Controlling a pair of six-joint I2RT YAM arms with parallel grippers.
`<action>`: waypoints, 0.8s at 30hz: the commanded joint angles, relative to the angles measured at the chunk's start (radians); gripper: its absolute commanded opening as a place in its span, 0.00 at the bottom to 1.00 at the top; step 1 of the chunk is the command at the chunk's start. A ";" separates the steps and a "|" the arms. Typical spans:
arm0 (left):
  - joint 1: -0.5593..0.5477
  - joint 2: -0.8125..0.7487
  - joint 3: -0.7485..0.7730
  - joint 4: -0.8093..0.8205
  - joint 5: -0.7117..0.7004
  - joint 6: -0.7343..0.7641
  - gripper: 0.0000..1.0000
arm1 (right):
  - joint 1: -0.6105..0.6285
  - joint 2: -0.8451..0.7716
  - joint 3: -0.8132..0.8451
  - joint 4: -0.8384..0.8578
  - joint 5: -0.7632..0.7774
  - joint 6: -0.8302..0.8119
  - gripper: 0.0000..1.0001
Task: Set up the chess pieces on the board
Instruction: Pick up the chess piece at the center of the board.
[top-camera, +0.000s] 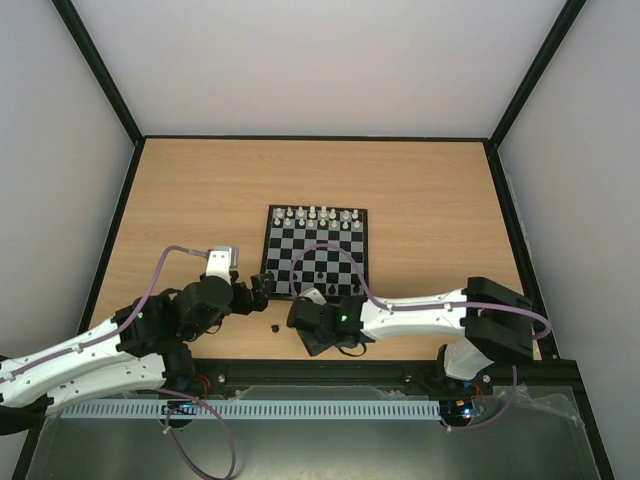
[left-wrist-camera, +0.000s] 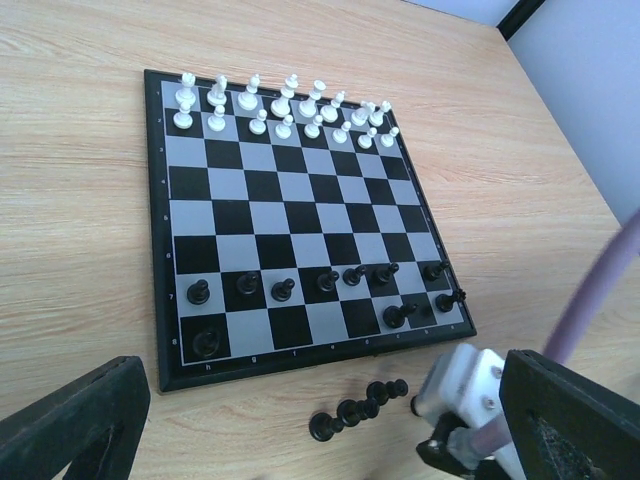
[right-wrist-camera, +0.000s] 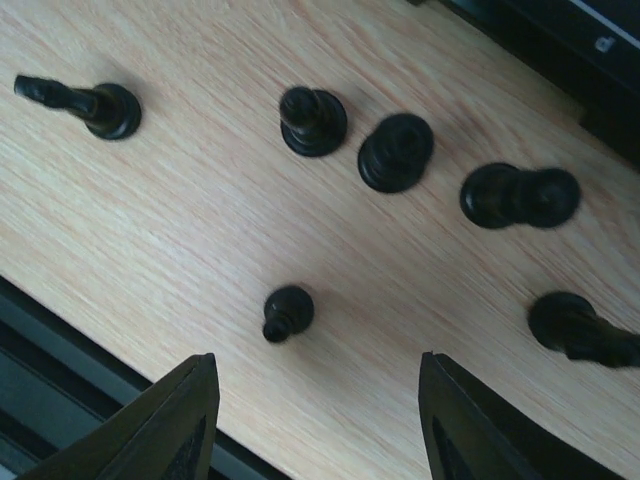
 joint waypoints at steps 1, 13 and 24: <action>0.007 -0.018 0.002 -0.010 -0.012 -0.004 0.99 | 0.008 0.065 0.052 0.021 0.007 0.001 0.55; 0.007 -0.029 -0.002 -0.007 -0.007 0.002 0.99 | 0.008 0.180 0.100 0.017 -0.001 -0.002 0.29; 0.007 -0.027 -0.003 -0.003 -0.007 0.004 0.99 | 0.008 0.156 0.099 -0.009 0.030 0.006 0.01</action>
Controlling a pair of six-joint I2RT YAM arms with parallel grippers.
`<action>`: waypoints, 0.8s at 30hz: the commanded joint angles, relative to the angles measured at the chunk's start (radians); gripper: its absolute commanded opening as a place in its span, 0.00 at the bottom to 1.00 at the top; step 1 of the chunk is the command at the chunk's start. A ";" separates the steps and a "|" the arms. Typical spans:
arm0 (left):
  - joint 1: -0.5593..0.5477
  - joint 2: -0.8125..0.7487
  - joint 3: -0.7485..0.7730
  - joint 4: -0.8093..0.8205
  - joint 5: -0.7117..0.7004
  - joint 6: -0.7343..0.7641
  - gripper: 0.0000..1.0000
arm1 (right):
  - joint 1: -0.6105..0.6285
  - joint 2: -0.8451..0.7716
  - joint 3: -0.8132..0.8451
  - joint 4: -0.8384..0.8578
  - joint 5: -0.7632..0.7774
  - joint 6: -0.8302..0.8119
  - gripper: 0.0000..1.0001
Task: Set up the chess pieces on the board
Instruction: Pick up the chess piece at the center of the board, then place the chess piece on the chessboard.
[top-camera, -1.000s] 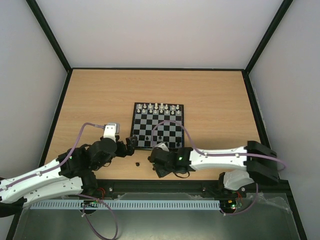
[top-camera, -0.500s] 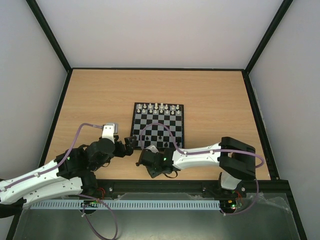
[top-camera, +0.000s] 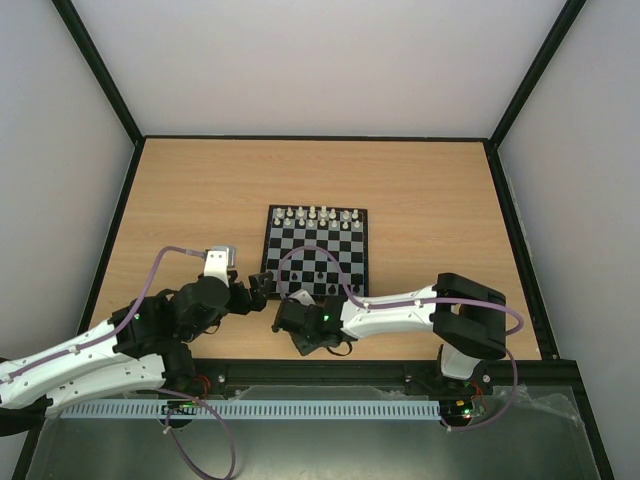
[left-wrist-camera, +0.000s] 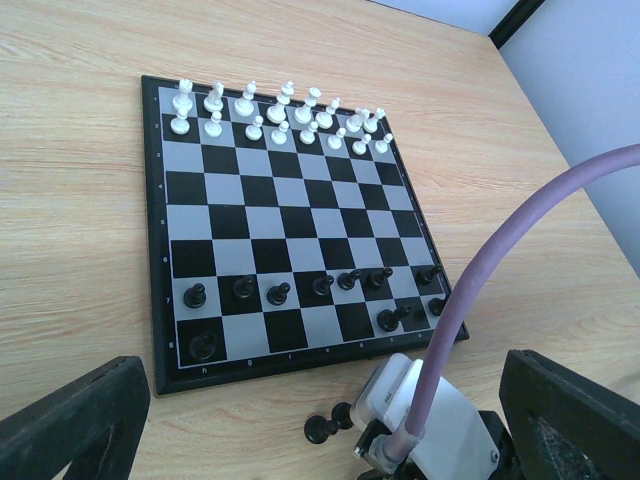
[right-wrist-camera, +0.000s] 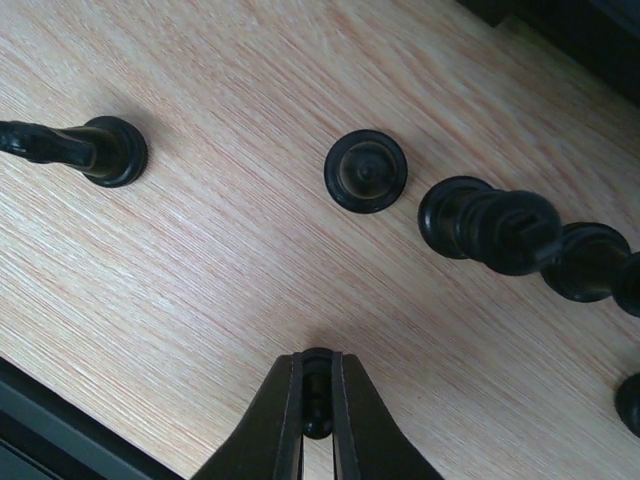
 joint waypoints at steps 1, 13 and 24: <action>0.007 -0.006 -0.004 -0.004 -0.008 0.004 0.99 | 0.007 -0.026 0.011 -0.061 0.037 0.007 0.01; 0.007 0.022 -0.006 0.019 0.003 0.014 0.99 | -0.136 -0.367 0.004 -0.281 0.195 -0.019 0.02; 0.008 0.079 -0.005 0.054 0.017 0.031 0.99 | -0.463 -0.315 0.016 -0.227 0.098 -0.187 0.03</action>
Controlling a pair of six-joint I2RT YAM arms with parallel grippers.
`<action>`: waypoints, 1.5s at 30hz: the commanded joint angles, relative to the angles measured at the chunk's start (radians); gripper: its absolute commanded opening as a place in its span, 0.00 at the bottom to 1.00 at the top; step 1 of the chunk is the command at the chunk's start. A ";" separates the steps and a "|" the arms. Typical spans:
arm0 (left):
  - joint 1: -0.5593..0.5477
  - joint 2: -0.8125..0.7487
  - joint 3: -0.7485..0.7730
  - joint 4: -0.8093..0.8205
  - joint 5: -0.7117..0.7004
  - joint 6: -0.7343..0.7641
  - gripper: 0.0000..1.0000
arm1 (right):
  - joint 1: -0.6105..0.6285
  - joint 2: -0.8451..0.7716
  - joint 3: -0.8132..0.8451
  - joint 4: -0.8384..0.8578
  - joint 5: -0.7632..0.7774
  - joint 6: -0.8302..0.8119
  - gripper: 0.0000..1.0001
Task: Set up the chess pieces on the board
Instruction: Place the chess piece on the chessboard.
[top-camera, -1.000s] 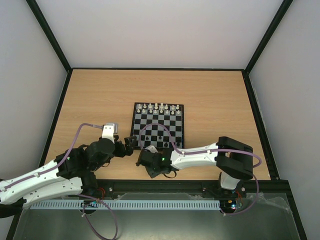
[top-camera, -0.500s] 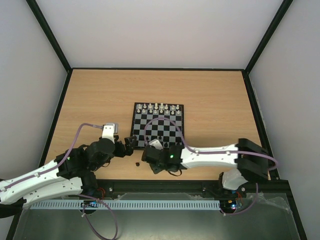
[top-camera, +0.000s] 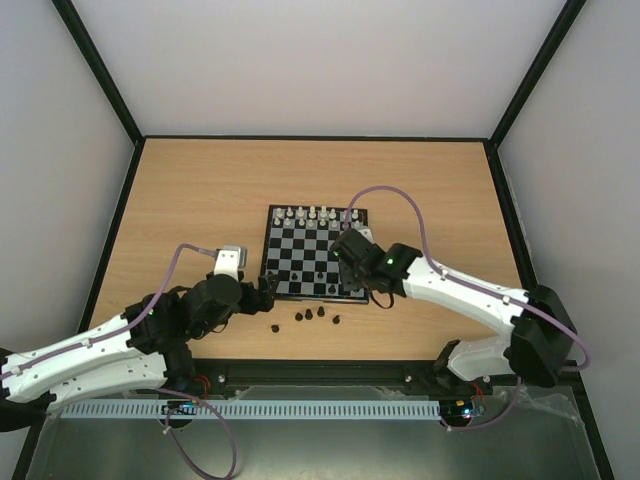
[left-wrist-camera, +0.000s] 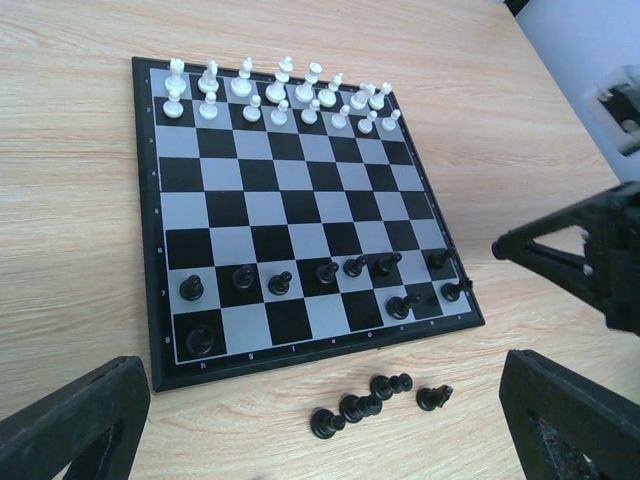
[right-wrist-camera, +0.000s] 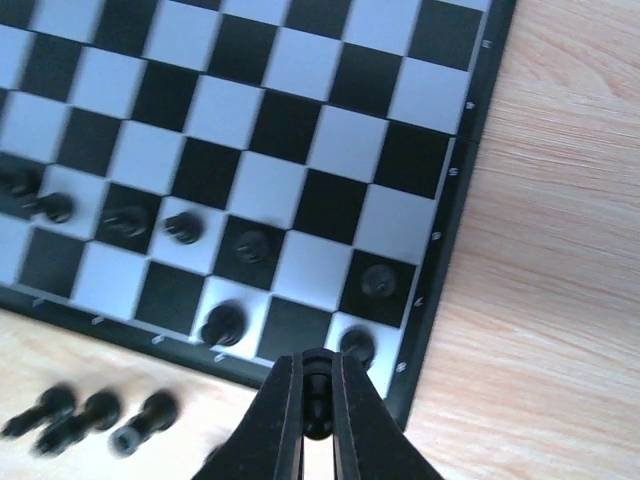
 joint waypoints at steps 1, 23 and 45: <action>0.008 0.011 -0.006 0.023 0.003 0.017 0.99 | -0.070 0.083 0.017 -0.001 -0.053 -0.082 0.03; 0.011 0.004 -0.007 0.010 -0.009 0.023 0.99 | -0.091 0.355 0.091 0.081 -0.086 -0.131 0.04; 0.013 0.006 -0.006 0.008 -0.012 0.025 0.99 | -0.099 0.377 0.091 0.064 -0.056 -0.131 0.15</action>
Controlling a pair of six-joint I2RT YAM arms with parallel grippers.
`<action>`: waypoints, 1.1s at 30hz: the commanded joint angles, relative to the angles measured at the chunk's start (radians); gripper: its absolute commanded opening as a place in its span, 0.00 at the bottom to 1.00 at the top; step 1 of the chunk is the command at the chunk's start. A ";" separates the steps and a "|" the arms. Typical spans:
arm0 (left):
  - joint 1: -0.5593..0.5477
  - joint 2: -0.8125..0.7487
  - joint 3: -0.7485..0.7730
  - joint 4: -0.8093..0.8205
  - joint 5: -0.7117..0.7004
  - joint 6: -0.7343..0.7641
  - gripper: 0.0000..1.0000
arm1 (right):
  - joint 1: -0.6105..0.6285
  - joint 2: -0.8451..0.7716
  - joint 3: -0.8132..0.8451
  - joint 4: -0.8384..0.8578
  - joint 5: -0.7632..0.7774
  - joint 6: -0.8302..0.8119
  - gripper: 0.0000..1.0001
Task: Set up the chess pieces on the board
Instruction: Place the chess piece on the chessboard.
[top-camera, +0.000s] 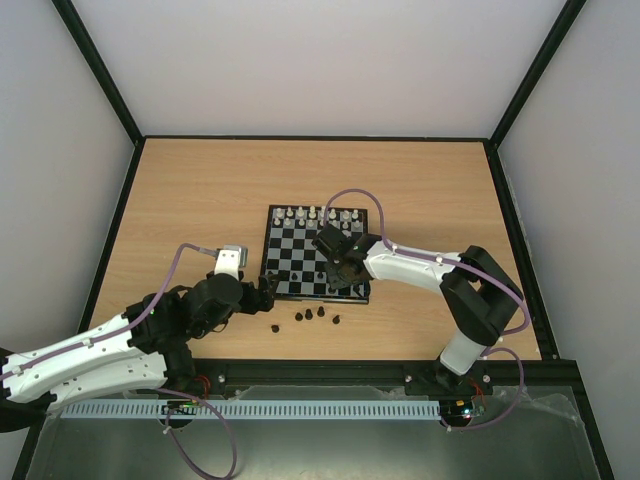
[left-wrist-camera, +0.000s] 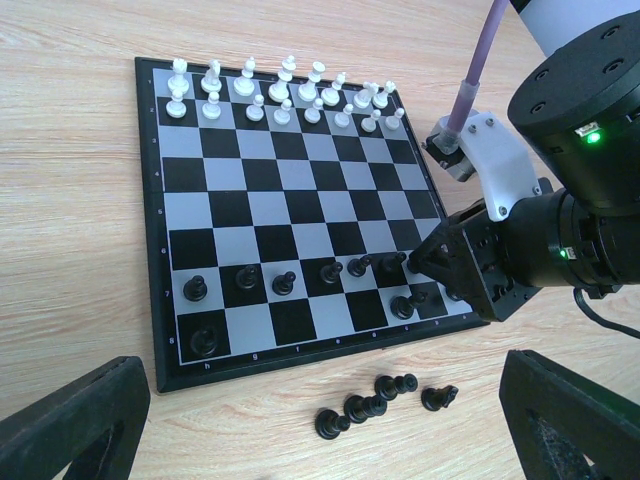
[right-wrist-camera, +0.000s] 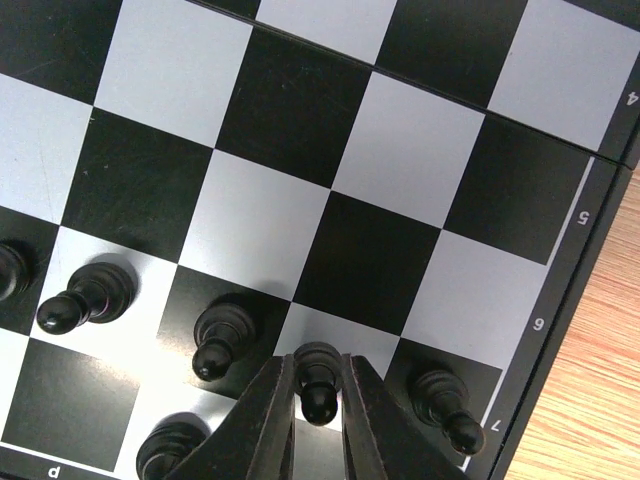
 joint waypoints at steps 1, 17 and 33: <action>0.006 -0.005 -0.005 0.008 -0.017 0.013 0.99 | -0.006 0.013 0.020 -0.042 0.025 -0.003 0.15; 0.006 0.012 0.001 0.018 -0.009 0.014 0.99 | -0.006 -0.022 0.026 -0.067 0.042 -0.006 0.17; 0.006 0.033 0.026 0.010 -0.017 0.010 0.99 | -0.005 -0.169 -0.003 -0.059 -0.047 -0.009 0.28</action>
